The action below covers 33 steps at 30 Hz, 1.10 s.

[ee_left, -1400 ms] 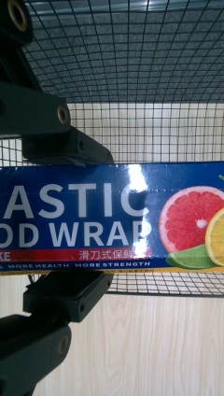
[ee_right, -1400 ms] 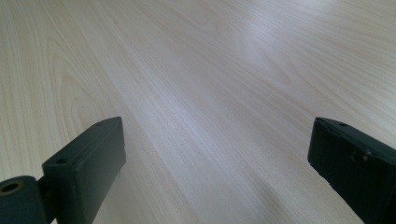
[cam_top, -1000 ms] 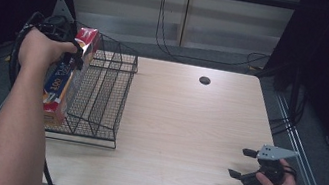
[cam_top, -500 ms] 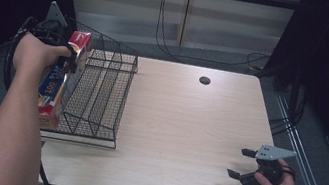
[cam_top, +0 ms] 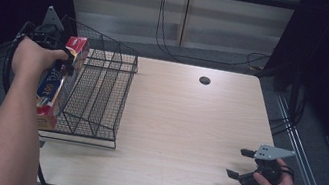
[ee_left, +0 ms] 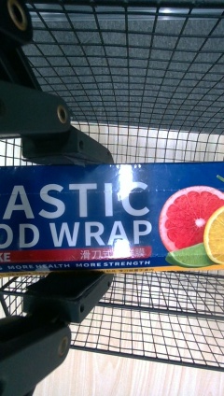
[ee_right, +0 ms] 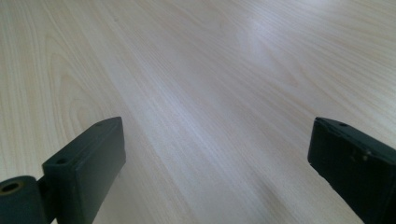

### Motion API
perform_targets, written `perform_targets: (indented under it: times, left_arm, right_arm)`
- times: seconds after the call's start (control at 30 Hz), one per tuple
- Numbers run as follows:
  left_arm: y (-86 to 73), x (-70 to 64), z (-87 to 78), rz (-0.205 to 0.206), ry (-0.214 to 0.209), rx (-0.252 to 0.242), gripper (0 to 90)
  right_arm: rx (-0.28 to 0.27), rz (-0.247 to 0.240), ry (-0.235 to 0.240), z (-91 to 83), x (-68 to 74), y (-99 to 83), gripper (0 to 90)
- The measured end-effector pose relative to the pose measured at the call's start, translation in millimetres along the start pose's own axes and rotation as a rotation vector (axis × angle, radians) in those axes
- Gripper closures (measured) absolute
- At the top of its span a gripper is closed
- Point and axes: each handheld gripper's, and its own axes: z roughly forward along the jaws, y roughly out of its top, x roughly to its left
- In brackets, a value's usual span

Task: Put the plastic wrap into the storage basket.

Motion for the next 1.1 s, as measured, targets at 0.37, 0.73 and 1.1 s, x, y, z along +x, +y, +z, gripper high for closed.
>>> perform_targets:
  times: [0.37,0.73,1.1]
  left_arm:
    - [0.7,-0.9,8.1,-0.019,0.012,-0.002,43.6]
    - [1.6,3.6,14.0,-0.036,0.019,-0.004,43.0]
    - [2.5,3.3,19.6,-0.046,0.028,0.008,42.7]
  right_arm:
    - [0.000,-0.001,0.003,-0.9,0.1,-0.6,4.4]
    - [0.001,-0.001,0.011,0.1,0.2,-0.9,4.4]
    - [0.004,-0.001,0.007,0.2,0.5,-1.0,4.4]
